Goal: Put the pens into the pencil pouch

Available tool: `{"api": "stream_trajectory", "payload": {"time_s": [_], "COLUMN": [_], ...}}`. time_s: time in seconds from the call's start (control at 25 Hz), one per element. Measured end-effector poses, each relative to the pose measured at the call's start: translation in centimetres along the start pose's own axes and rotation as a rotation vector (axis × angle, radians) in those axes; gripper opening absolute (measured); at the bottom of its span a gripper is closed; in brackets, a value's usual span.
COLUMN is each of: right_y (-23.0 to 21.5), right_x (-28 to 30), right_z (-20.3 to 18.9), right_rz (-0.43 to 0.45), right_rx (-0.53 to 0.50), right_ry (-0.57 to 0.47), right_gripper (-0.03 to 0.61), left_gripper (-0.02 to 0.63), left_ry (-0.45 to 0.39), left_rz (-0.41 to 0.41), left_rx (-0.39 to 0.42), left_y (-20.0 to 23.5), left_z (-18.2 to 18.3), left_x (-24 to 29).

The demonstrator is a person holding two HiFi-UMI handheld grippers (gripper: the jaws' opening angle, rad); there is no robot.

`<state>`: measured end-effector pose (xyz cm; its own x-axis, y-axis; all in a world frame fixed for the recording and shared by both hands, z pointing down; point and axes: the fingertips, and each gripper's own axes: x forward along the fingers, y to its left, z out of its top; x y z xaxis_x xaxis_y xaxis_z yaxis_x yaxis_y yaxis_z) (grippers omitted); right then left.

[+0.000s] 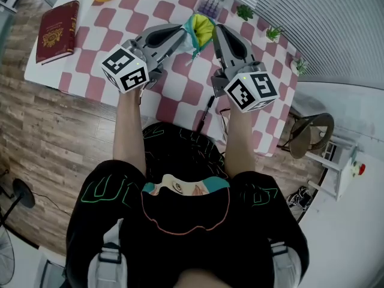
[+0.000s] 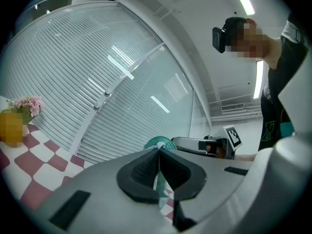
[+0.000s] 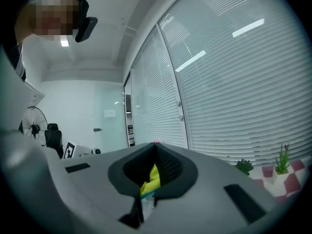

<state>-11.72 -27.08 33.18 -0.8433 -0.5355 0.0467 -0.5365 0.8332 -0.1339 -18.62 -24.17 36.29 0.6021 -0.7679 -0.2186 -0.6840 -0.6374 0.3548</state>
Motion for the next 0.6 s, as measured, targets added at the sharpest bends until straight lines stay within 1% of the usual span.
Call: {"api": "stream_trajectory", "payload": {"time_s": [0.16, 0.32, 0.48, 0.6], "right_y": [-0.7, -1.6, -3.7, -4.9], "right_x": [-1.4, -3.2, -5.3, -7.1], "right_z": [-0.3, -1.3, -3.0, -4.5], "right_rz": [-0.019, -0.058, -0.151, -0.206], "right_rx": [0.033, 0.058, 0.105, 0.154], "right_ry": [0.007, 0.052, 0.136, 0.177], "right_gripper": [0.003, 0.003, 0.003, 0.003], "left_gripper": [0.003, 0.003, 0.003, 0.003], "left_ry": [0.012, 0.016, 0.016, 0.013], "left_rz": [-0.009, -0.014, -0.032, -0.041], "left_rx": [0.002, -0.013, -0.016, -0.042], "left_y": [-0.3, -0.8, -1.5, -2.2], "left_z": [-0.3, -0.8, -1.3, -1.7], "left_x": [-0.1, -0.3, -0.1, -0.2]}}
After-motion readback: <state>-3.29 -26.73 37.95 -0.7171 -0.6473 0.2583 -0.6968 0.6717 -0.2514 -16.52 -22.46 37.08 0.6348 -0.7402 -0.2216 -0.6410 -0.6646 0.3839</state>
